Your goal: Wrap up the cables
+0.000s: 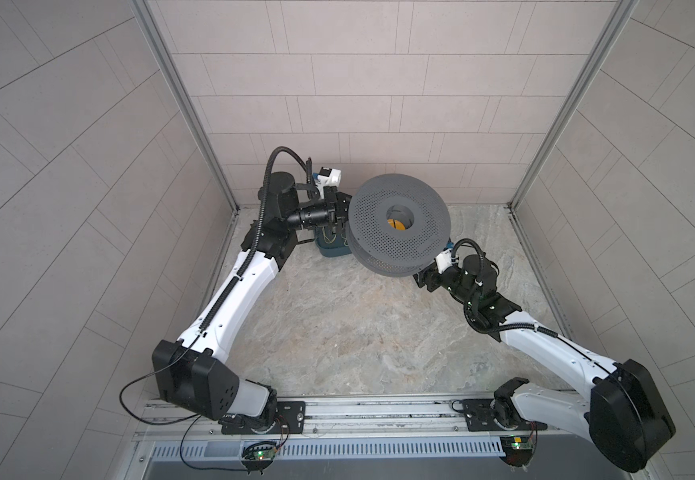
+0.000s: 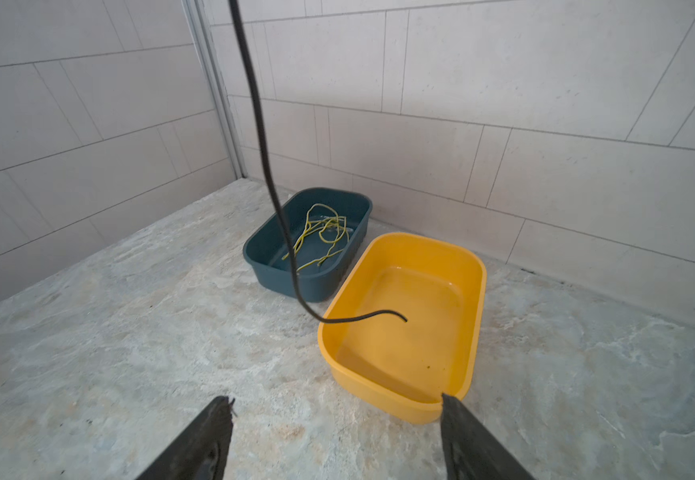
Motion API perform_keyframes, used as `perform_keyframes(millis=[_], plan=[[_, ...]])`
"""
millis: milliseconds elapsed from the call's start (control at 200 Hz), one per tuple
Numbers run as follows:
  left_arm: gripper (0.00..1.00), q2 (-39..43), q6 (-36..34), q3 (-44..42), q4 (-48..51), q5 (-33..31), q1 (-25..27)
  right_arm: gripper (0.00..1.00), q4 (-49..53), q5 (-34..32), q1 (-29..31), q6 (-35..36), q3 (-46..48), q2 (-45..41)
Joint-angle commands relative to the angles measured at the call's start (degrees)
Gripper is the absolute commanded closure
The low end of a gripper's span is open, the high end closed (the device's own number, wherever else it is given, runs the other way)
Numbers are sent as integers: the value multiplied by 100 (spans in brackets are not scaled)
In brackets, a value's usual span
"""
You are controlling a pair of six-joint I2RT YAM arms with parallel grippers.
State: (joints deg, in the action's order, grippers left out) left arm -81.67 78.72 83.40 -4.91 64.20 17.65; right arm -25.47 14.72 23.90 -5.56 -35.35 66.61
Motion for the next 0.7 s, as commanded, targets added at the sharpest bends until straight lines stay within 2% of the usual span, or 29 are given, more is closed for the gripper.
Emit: perform_keyframes(millis=[0,115,180,235,290,390,490,595,696], plan=[[100,348,240,344,-248,13,-24,24,-804,76,-296,-352,66,276],[100,419,297,309,-304,-35,-30,28,-1278,1323,-833,-1548,-263,869],[100,446,349,300,-365,-40,-28,28,-1348,1796,-1002,-2135,-509,1221],[100,461,353,300,-376,-48,-29,30,-1425,2186,-1117,-2842,-761,1569],[100,468,350,300,-403,-40,-30,33,-1990,2599,-1190,-3713,-936,1993],[100,484,359,300,-423,-31,-28,34,-2605,2679,-1219,-5106,-1166,2552],[100,492,355,318,-458,-23,-32,36,-2794,2678,-1220,-6084,-1432,2948],[100,503,348,301,-467,-18,-25,37,-3010,2584,-1216,-6722,-1631,3241],[100,520,346,274,-492,-22,-31,37,-2429,2475,-1228,-7047,-1867,3436]])
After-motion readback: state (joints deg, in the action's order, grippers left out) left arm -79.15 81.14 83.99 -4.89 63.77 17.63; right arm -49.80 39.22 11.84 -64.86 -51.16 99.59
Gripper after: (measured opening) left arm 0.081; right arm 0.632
